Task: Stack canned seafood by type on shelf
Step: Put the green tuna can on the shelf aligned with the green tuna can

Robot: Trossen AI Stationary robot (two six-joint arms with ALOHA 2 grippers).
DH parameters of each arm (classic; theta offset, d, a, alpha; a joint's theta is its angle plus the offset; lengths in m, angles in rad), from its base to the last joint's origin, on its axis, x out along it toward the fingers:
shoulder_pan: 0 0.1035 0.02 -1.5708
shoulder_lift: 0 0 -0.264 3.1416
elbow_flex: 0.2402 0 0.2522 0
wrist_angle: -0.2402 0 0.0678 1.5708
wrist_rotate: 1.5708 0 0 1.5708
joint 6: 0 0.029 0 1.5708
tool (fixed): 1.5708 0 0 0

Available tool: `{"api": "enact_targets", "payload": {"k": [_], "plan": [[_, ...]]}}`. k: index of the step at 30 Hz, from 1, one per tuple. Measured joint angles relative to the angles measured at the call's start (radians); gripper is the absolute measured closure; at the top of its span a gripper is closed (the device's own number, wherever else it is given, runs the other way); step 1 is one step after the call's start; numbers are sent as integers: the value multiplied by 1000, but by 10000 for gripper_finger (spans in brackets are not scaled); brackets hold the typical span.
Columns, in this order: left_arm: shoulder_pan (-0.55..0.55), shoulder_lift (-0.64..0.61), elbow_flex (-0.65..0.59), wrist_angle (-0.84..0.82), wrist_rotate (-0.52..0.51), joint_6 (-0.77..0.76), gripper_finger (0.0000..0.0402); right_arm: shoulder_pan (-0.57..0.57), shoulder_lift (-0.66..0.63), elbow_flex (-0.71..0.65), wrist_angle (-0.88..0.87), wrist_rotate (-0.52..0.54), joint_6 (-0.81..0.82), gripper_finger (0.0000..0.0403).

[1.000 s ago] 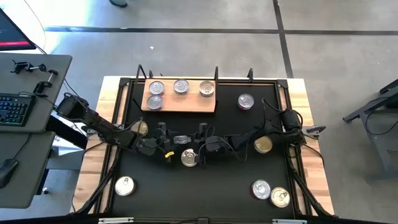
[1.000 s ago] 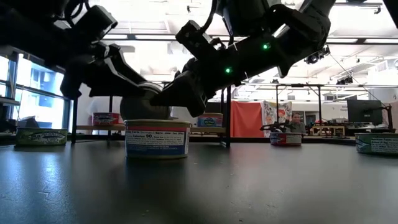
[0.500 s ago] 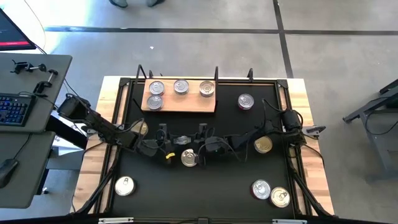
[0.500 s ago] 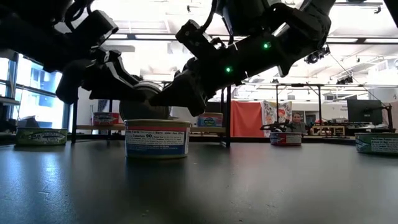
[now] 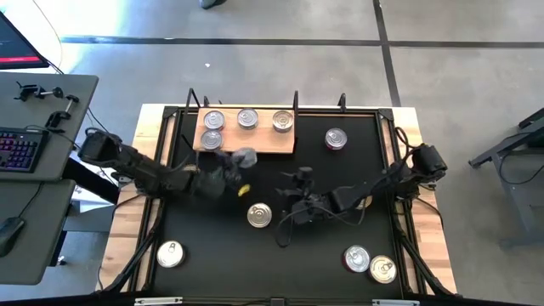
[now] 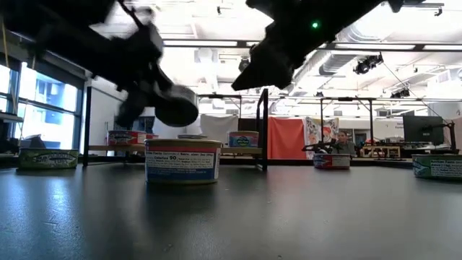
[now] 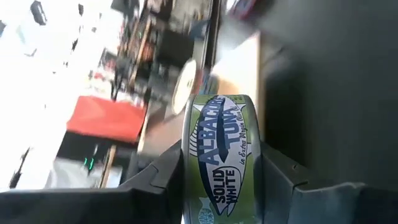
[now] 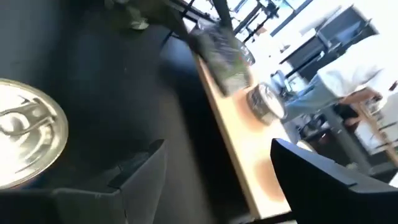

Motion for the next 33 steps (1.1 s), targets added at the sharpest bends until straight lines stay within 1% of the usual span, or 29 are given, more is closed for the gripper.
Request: {"api": "enact_targets", "payload": {"k": [3, 5, 8, 11, 17, 20, 29, 33], "plan": [[133, 1, 0, -3, 108, 19, 266, 5, 2, -6, -57, -1, 65, 130], [198, 1, 0, 0, 179, 24, 263, 3, 2, -15, -65, 0, 96, 132], [258, 1, 0, -1, 250, 24, 257, 0, 2, -25, -73, -1, 111, 132], [289, 1, 0, -15, 322, 3, 240, -2, 2, -25, -69, 0, 115, 132], [322, 1, 0, -53, 329, -72, 182, -2, 2, -25, -68, 0, 117, 132], [331, 0, 0, -69, 340, -102, 161, -2, 2, -25, -66, -3, 117, 132], [382, 0, 0, -82, 407, -206, 138, -20, 2, -25, -67, -27, 137, 132], [405, 0, 0, -86, 458, -255, 122, -27, 2, -25, -65, -33, 144, 132]]}}
